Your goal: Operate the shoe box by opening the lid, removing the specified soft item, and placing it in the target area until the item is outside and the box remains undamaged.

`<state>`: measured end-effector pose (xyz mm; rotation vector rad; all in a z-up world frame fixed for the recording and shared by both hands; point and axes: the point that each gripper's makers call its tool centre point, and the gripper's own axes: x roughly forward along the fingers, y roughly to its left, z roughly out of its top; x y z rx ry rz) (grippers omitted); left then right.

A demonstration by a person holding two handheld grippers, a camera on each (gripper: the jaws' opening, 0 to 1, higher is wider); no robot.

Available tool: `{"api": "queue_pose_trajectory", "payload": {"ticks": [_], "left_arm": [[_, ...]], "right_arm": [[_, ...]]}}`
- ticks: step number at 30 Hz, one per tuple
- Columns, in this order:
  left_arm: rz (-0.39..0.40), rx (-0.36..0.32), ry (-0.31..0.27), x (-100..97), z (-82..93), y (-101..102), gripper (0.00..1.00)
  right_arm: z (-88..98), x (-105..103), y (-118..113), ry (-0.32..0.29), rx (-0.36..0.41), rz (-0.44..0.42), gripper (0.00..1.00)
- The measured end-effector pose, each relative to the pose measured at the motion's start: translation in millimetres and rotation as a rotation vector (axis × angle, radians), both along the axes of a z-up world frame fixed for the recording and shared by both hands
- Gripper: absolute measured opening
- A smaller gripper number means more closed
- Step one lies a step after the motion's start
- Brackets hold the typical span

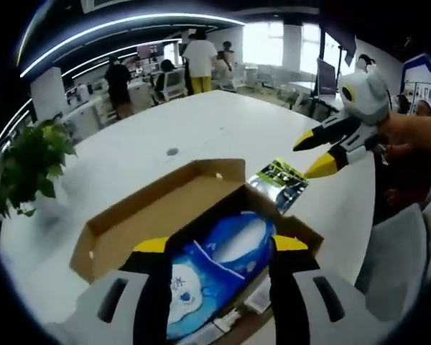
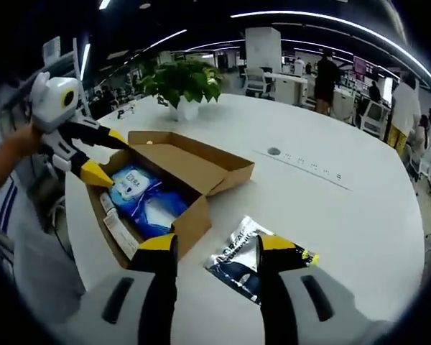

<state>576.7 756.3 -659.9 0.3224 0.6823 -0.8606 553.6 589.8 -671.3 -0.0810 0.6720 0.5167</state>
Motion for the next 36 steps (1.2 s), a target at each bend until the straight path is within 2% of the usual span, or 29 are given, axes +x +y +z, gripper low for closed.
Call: {"api": "queue_pose_trajectory", "payload": {"ticks": [3, 6, 9, 26, 36], "left_arm": [[0.019, 0.006, -0.002, -1.7, -2.9, 8.2, 0.53], [0.036, 0.053, -0.021, -2.5, -8.8, 20.2, 0.54], [0.051, 0.059, -0.011, -6.4, -14.3, 28.4, 0.54], [0.204, 0.038, 0.010, -12.2, -22.7, 82.1, 0.49], [0.305, 0.019, -0.005, -11.7, -27.2, 112.5, 0.38]], "right_arm": [[1.1, 0.3, 11.2, -0.001, 0.014, 0.016, 0.41], [0.7, 0.7, 21.2, 0.000, 0.024, 0.033, 0.41], [-0.1, 1.2, 32.8, 0.004, 0.037, 0.051, 0.41], [-9.1, 5.7, 82.6, 0.028, 0.068, 0.137, 0.41], [-17.7, 8.5, 104.8, 0.045, 0.082, 0.168, 0.40]]}}
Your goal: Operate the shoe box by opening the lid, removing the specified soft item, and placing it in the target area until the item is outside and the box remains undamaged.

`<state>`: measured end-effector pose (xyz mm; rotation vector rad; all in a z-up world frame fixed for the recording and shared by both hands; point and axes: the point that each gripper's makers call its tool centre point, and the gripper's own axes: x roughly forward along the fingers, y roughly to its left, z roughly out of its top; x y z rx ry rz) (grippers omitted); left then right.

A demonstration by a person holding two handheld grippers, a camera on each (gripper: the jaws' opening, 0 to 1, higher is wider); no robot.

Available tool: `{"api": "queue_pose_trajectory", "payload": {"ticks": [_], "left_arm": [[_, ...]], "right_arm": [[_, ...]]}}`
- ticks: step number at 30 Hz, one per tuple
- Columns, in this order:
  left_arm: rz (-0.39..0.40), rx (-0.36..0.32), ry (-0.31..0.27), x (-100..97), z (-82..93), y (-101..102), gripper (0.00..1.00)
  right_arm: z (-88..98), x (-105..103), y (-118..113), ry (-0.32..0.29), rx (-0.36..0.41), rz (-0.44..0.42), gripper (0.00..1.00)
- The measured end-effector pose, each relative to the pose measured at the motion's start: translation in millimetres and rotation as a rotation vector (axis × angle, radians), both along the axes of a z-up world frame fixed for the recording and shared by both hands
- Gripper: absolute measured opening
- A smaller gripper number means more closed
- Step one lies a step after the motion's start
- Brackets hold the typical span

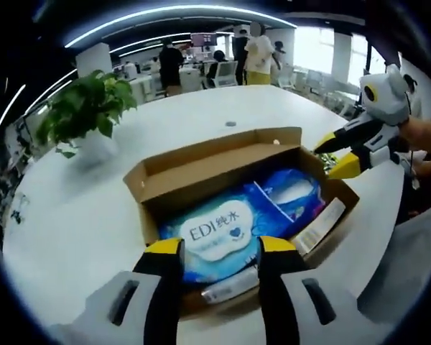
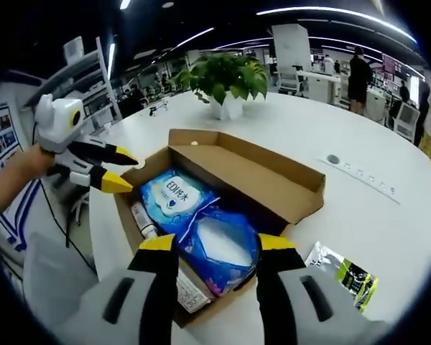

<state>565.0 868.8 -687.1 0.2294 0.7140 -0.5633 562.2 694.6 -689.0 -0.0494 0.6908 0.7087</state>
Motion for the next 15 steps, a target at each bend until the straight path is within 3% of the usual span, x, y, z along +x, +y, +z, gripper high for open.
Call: {"api": "queue_pose_trajectory", "payload": {"ticks": [6, 15], "left_arm": [[0.063, -0.009, -0.005, 1.5, -0.1, 21.6, 0.36], [0.105, -0.004, 0.008, -3.3, -6.4, 36.5, 0.34]], "right_arm": [[-2.3, 6.3, 11.1, 0.001, 0.012, 0.015, 0.39], [-11.8, 16.0, 26.0, 0.016, 0.022, 0.034, 0.37]]}}
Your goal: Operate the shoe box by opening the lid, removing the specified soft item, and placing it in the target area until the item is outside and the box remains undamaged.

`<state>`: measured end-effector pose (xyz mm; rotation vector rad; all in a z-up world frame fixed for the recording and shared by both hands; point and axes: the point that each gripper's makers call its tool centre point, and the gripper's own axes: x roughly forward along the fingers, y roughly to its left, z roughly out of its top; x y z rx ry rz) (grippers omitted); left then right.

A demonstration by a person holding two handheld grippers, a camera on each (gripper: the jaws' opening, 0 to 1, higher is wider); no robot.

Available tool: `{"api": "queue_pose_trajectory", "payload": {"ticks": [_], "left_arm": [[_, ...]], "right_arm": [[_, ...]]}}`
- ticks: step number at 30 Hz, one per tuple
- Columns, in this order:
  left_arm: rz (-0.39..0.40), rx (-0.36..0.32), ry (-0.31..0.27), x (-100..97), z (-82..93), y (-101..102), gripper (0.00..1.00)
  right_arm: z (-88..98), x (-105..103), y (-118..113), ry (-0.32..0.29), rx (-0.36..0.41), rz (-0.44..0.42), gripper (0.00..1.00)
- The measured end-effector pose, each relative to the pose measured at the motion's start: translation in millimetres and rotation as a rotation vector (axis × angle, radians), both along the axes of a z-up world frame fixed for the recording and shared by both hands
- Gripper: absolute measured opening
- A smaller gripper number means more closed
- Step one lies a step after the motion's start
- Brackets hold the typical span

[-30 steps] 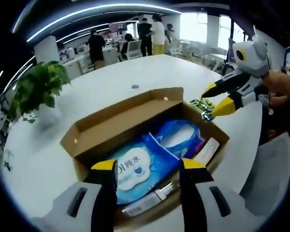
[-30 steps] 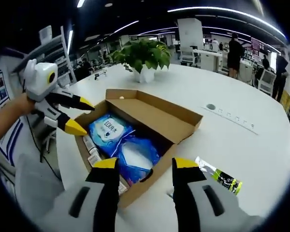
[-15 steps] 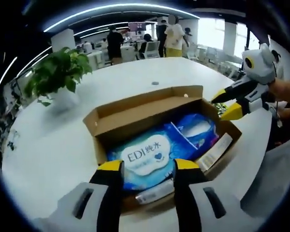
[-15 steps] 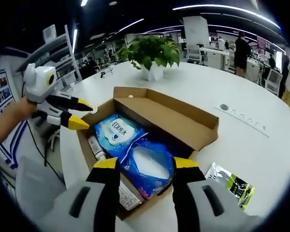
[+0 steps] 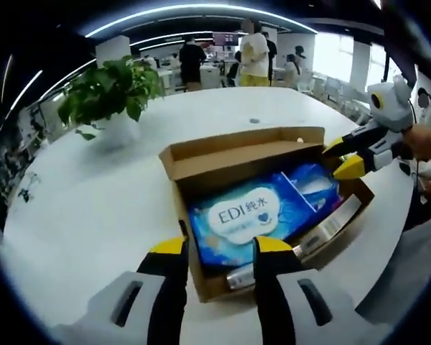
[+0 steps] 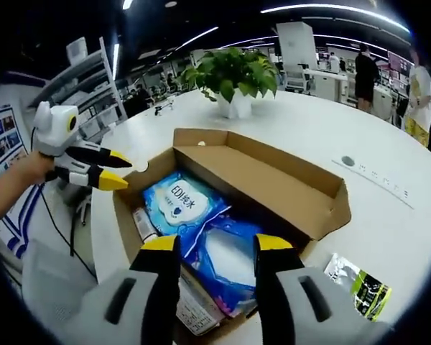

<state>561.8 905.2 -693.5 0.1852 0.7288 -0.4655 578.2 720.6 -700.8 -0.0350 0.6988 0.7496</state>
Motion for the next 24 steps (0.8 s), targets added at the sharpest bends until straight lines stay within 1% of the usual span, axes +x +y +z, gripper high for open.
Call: {"api": "queue_pose_trajectory", "payload": {"ticks": [3, 7, 9, 11, 16, 18, 20, 24], "left_arm": [[0.024, 0.003, 0.006, 3.5, -6.6, 8.7, 0.31], [0.063, 0.004, 0.020, 1.5, -11.8, 16.0, 0.27], [0.082, 0.001, 0.029, 0.7, -15.4, 19.5, 0.23], [0.106, -0.013, 0.052, -1.4, -20.3, 22.3, 0.16], [0.153, -0.035, 0.080, -4.5, -28.1, 28.6, 0.11], [0.165, -0.042, 0.092, -6.2, -31.3, 30.0, 0.05], [0.176, -0.068, 0.095, -7.0, -31.7, 28.5, 0.04], [0.195, -0.085, 0.095, -7.5, -31.9, 29.8, 0.04]], "right_arm": [[-2.8, 3.4, 5.6, 0.003, 0.004, 0.007, 0.37], [-6.5, 6.9, 13.9, 0.005, 0.002, 0.024, 0.37], [-7.4, 7.8, 17.3, 0.008, 0.003, 0.030, 0.37], [-9.3, 9.2, 21.4, 0.007, -0.002, 0.040, 0.36], [-14.8, 11.9, 30.3, 0.015, -0.010, 0.061, 0.36], [-17.8, 12.9, 33.9, 0.022, -0.012, 0.066, 0.35], [-20.3, 14.1, 36.6, 0.027, -0.015, 0.071, 0.35], [-26.6, 16.5, 43.8, 0.041, -0.021, 0.083, 0.33]]}}
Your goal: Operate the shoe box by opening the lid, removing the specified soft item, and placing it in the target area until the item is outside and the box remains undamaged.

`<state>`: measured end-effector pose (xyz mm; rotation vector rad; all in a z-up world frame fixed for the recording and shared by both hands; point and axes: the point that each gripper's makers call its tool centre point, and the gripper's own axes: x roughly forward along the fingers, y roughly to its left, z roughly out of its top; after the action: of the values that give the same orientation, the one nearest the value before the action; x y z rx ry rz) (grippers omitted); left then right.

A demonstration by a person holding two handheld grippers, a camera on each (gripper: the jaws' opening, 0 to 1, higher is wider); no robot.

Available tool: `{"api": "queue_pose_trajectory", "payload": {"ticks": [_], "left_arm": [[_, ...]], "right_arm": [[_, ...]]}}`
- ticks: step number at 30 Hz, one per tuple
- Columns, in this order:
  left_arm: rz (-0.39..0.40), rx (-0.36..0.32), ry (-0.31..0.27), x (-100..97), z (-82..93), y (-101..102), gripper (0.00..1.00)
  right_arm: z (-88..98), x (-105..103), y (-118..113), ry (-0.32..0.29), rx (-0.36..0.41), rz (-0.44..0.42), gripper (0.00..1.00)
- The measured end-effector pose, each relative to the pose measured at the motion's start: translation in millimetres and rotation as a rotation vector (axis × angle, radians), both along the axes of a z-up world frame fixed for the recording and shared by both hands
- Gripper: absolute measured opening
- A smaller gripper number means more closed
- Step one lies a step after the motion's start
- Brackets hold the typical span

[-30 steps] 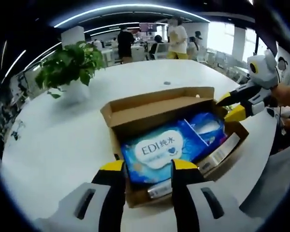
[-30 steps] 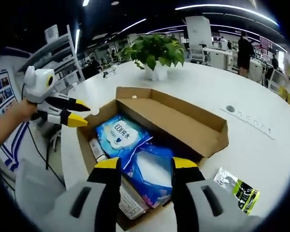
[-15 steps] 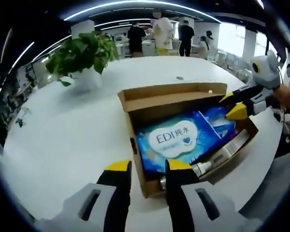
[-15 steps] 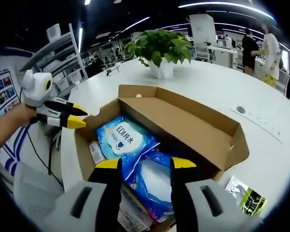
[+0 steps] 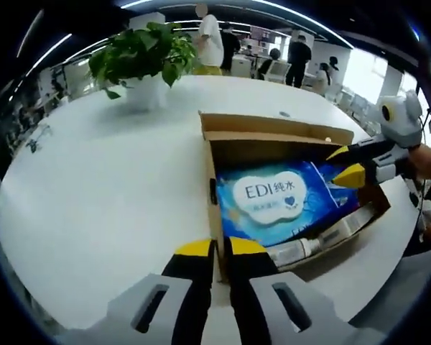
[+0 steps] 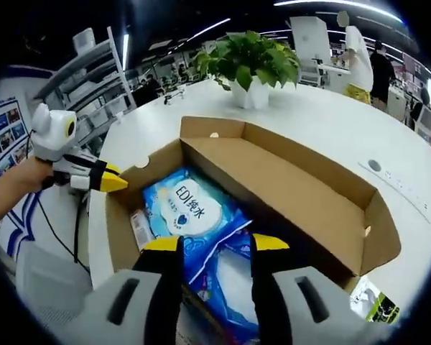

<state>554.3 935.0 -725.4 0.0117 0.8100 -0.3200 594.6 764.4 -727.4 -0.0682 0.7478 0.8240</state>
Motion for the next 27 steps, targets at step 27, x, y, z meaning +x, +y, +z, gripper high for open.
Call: {"api": "queue_pose_trajectory", "payload": {"ticks": [27], "left_arm": [[0.013, -0.024, -0.001, 4.5, -5.3, 3.0, 0.04]], "right_arm": [[-33.9, 13.3, 21.2, 0.089, -0.045, -0.032, 0.22]]}}
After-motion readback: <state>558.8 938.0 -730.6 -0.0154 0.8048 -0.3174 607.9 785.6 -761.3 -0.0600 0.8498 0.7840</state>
